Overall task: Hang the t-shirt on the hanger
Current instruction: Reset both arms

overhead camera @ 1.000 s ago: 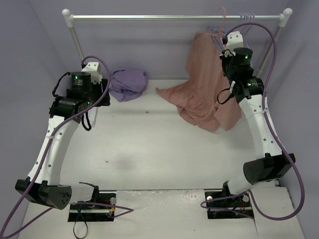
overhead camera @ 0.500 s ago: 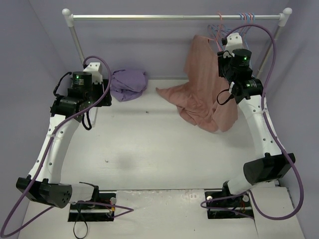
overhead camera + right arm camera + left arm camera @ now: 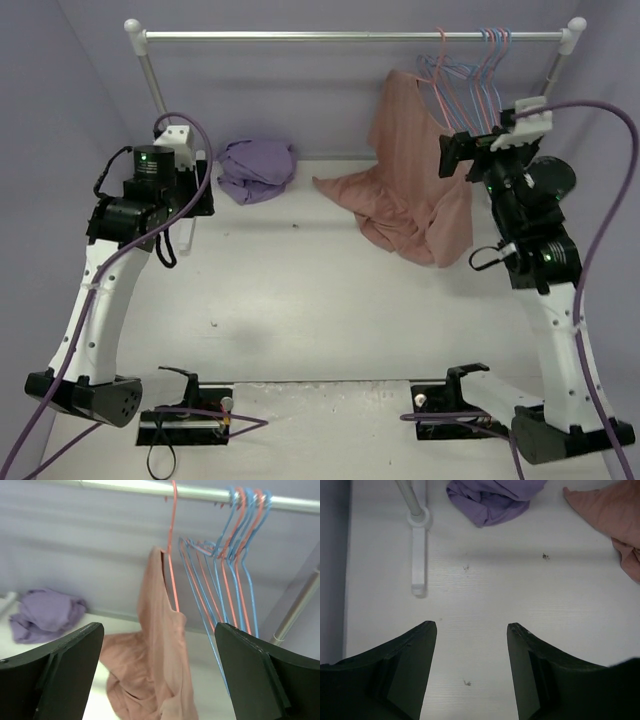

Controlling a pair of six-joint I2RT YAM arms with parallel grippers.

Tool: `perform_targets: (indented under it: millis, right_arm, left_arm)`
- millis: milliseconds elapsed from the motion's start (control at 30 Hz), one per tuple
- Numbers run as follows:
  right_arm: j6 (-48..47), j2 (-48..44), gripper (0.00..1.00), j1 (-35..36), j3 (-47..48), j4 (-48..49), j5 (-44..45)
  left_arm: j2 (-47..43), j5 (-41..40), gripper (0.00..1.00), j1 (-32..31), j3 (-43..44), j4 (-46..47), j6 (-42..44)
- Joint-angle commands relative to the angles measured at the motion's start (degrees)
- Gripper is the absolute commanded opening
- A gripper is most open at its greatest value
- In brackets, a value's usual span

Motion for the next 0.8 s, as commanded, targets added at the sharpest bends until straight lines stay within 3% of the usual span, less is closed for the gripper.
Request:
perform_targets:
  millis: [0, 200, 433, 767]
  right_arm:
    - [3.82, -8.94, 1.00, -0.14, -3.67, 8.63, -2.98]
    - [5.58, -18.01, 1.00, -0.05, -6.75, -3.66, -1.67]
    - [4.44, -28.30, 1.00, 0.39, -13.17, -9.93, 4.75]
    - [7.76, -35.42, 1.00, 6.10, -15.45, -16.52, 19.34]
  left_arm:
    - [-6.31, -8.25, 0.58, 0.01, 4.37, -1.24, -0.17]
    - [-12.46, -12.93, 0.58, 0.01, 2.01, -2.12, 3.17]
    - [-19.68, -18.98, 0.58, -0.08, -8.72, 1.92, 4.05]
    - [-24.43, -13.20, 0.58, -0.16, -12.59, 1.66, 0.71]
